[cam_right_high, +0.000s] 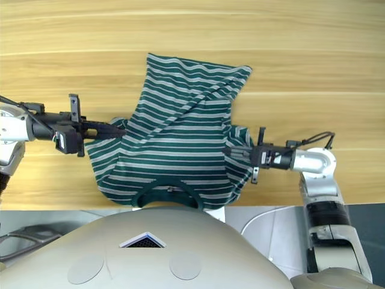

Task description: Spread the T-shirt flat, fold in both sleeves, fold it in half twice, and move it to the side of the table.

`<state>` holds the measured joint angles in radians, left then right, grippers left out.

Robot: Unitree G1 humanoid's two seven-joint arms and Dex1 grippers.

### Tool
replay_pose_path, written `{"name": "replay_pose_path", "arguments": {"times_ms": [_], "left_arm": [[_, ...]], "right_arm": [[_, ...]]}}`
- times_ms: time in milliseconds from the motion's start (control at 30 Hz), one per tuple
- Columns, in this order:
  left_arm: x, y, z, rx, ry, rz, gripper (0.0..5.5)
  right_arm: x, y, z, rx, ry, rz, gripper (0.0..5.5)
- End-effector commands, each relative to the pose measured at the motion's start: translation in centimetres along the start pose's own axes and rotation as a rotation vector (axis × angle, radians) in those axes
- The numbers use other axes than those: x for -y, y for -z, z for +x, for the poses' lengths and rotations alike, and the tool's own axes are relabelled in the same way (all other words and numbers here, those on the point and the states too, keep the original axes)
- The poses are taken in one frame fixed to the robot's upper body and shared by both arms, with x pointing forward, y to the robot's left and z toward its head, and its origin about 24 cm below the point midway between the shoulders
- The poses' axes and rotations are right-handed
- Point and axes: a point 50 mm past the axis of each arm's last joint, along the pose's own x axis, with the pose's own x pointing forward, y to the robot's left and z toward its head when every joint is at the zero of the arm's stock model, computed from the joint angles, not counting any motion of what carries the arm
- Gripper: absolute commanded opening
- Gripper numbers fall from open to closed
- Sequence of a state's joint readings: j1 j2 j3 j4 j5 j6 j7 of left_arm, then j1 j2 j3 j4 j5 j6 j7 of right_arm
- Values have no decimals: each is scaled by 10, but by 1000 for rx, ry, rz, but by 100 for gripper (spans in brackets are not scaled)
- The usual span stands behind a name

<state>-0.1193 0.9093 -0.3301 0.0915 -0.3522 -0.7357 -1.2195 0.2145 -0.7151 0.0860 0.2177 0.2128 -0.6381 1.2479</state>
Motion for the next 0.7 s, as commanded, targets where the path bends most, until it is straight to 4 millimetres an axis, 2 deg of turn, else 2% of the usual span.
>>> {"name": "replay_pose_path", "arguments": {"times_ms": [33, 167, 333, 567, 700], "left_arm": [[-14, 2, 5, -1, -27, 39, 0], [-24, 9, 10, -5, -82, 54, 0], [-29, 21, 16, -37, -121, 61, 0], [-40, 41, 28, -111, -149, 77, 0], [-60, 55, 43, -162, -186, 95, 0]], "right_arm": [[-10, 9, -3, -98, -8, 16, 1], [-28, 24, -7, -207, -20, 51, 1], [-40, 31, -29, -304, 20, 72, 1], [-45, 16, -60, -336, 122, 44, 1], [-41, 7, -60, -312, 137, 15, 1]]}}
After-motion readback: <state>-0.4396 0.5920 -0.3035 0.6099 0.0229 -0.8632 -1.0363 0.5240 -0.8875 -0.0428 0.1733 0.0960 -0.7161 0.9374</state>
